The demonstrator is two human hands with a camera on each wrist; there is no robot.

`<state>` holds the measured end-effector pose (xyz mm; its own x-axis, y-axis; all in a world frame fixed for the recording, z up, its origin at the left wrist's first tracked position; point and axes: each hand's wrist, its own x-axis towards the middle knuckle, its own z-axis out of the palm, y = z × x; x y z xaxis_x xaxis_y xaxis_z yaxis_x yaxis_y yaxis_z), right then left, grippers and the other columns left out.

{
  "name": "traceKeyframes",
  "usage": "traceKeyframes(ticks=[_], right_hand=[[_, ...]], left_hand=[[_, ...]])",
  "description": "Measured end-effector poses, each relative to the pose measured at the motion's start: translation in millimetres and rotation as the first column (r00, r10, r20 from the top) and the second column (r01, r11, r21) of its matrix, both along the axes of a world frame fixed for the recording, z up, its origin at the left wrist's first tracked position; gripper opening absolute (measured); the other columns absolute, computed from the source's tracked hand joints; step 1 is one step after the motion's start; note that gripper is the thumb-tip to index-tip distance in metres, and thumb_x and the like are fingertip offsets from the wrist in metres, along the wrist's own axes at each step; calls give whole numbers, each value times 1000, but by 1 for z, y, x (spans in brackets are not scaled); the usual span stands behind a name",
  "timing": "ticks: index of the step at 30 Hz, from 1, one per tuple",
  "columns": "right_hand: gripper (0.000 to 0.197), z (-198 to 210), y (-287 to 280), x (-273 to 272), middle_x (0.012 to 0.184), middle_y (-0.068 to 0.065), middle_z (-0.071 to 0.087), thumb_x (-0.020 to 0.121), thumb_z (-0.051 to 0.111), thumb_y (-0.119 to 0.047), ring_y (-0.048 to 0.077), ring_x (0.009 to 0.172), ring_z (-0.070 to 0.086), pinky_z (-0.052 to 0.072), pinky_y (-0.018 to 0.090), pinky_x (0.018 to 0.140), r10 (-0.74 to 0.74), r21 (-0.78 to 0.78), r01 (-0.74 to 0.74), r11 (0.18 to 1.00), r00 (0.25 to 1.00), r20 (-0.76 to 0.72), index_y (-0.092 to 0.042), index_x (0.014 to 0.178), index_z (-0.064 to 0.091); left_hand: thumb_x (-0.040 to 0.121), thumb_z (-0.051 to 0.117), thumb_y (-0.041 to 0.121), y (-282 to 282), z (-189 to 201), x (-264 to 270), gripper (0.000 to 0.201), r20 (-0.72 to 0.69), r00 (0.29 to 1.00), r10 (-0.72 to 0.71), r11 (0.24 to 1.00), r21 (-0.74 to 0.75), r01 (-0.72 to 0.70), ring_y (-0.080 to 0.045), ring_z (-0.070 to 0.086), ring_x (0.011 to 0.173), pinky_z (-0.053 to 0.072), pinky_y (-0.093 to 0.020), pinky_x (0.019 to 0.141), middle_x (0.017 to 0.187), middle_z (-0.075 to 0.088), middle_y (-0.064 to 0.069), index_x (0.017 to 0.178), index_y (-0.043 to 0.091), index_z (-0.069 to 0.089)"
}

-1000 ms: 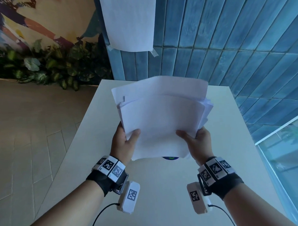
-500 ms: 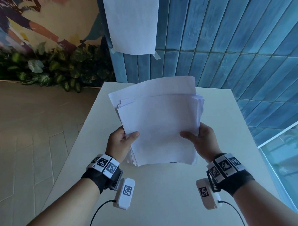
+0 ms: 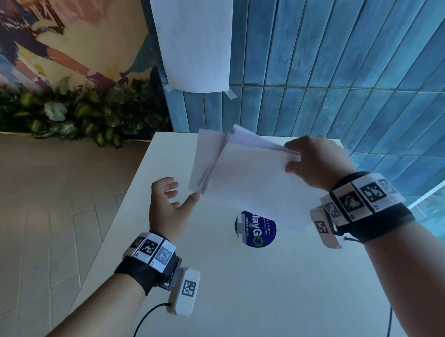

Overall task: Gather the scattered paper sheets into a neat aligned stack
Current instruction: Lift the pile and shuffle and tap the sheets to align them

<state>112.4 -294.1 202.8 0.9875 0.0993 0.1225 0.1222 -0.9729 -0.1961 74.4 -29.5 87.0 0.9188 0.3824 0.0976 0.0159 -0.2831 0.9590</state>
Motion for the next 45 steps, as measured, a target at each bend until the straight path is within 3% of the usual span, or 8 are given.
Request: traceKeyframes(ticks=[5, 7, 10, 16, 27, 33, 40, 45], right_hand=[[37, -23, 16, -7, 102, 5, 70, 83, 52, -8, 30, 94, 64, 39, 28, 69, 51, -162, -73, 984, 990, -135, -32, 106, 69], [36, -34, 27, -12, 103, 4, 70, 84, 52, -7, 29, 95, 64, 42, 28, 70, 86, -189, -125, 974, 976, -201, -29, 105, 70], [38, -45, 42, -18, 109, 2, 69, 86, 51, -10, 26, 101, 64, 43, 30, 75, 135, -182, -183, 966, 959, -247, -32, 113, 67], [21, -41, 42, -20, 93, 3, 70, 85, 59, -19, 28, 89, 64, 40, 29, 66, 193, -98, -223, 970, 949, -249, -31, 98, 71], [27, -31, -35, -14, 87, 8, 74, 74, 76, -44, 31, 84, 64, 53, 36, 72, -62, 172, 77, 982, 994, -92, -23, 91, 77], [33, -42, -29, -15, 100, -5, 74, 72, 78, -42, 19, 97, 66, 52, 34, 81, 7, 260, -4, 966, 1000, -10, -32, 102, 73], [87, -54, -21, -6, 138, -3, 53, 69, 80, -44, 20, 124, 47, 37, 36, 103, -99, 432, -22, 901, 961, 257, -26, 143, 39], [122, -92, -25, -13, 161, 6, 16, 68, 82, -44, 23, 145, 25, 24, 39, 118, -291, 701, 251, 668, 955, -65, -14, 153, 0]], left_hand=[[70, 83, 25, -13, 4, -4, 69, 130, 971, -199, 941, 302, 153, -22, 43, 123, 38, -33, 102, 132, 46, -1, 127, 14, 46], [69, 78, 40, -28, 14, -3, 74, 203, 903, -379, 779, 597, 192, -23, 40, 129, 31, -32, 107, 138, 47, -5, 130, 11, 49], [77, 68, 47, -53, 33, 3, 70, -46, 840, -540, 428, 845, 321, -21, 40, 135, 27, -38, 114, 144, 48, -1, 136, 18, 47], [93, 51, 37, -64, 58, 18, 23, -345, 822, -453, 187, 865, 466, -32, 64, 85, 38, -30, 65, 91, 70, -8, 101, 22, 66], [87, 67, 34, -3, 63, 34, 11, -281, 833, -476, 532, 662, 527, -22, 58, 70, 41, -26, 61, 66, 62, 5, 88, 26, 75], [85, 70, 35, 8, 51, 34, 10, -315, 792, -522, 575, 556, 600, -25, 63, 71, 48, -30, 64, 72, 70, -2, 86, 27, 76], [84, 71, 25, 16, 45, 33, 12, -220, 811, -542, 755, 295, 585, -13, 67, 83, 50, -27, 78, 90, 76, 1, 93, 19, 76], [83, 72, 16, 23, 36, 25, 9, -91, 903, -420, 907, 7, 422, -6, 69, 74, 53, -26, 72, 81, 76, 11, 82, 25, 75]])
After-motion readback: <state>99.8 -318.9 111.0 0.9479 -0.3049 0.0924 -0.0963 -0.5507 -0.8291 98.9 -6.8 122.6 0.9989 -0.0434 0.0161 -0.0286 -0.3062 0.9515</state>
